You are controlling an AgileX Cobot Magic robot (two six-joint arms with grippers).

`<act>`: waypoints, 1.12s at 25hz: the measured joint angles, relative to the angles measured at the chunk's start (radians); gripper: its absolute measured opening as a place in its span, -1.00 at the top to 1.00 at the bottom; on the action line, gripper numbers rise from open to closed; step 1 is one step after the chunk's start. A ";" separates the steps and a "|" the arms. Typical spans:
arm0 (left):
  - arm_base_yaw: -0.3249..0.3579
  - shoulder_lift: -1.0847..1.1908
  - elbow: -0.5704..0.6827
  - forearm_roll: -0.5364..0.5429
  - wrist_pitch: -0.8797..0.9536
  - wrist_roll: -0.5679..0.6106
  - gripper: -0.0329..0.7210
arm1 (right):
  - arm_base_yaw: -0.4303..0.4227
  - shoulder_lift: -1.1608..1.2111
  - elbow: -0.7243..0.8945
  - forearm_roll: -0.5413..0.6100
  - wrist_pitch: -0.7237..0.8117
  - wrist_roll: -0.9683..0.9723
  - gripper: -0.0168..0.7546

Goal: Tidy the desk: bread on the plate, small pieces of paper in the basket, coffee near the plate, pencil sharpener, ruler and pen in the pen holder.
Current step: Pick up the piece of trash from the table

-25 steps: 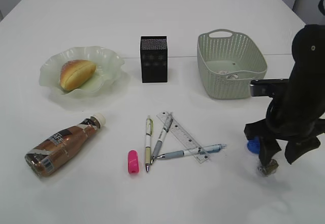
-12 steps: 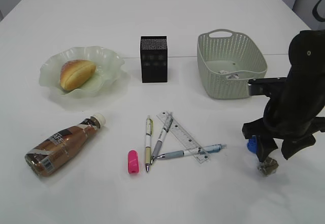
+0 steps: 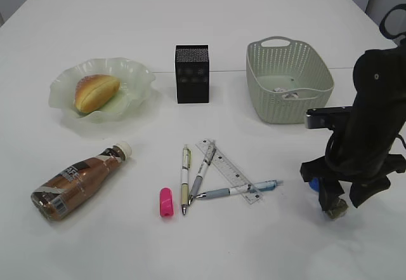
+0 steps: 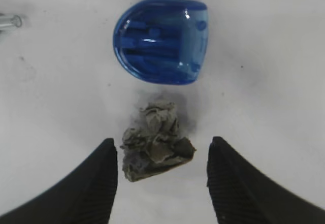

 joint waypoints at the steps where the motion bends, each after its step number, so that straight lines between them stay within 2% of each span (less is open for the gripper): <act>1: 0.000 0.000 0.000 0.000 0.000 0.000 -0.22 | 0.000 0.003 0.000 0.000 -0.002 0.000 -0.20; 28: 0.000 -0.002 0.000 -0.005 0.002 0.001 -0.22 | 0.000 0.049 0.000 0.000 -0.028 0.000 -0.20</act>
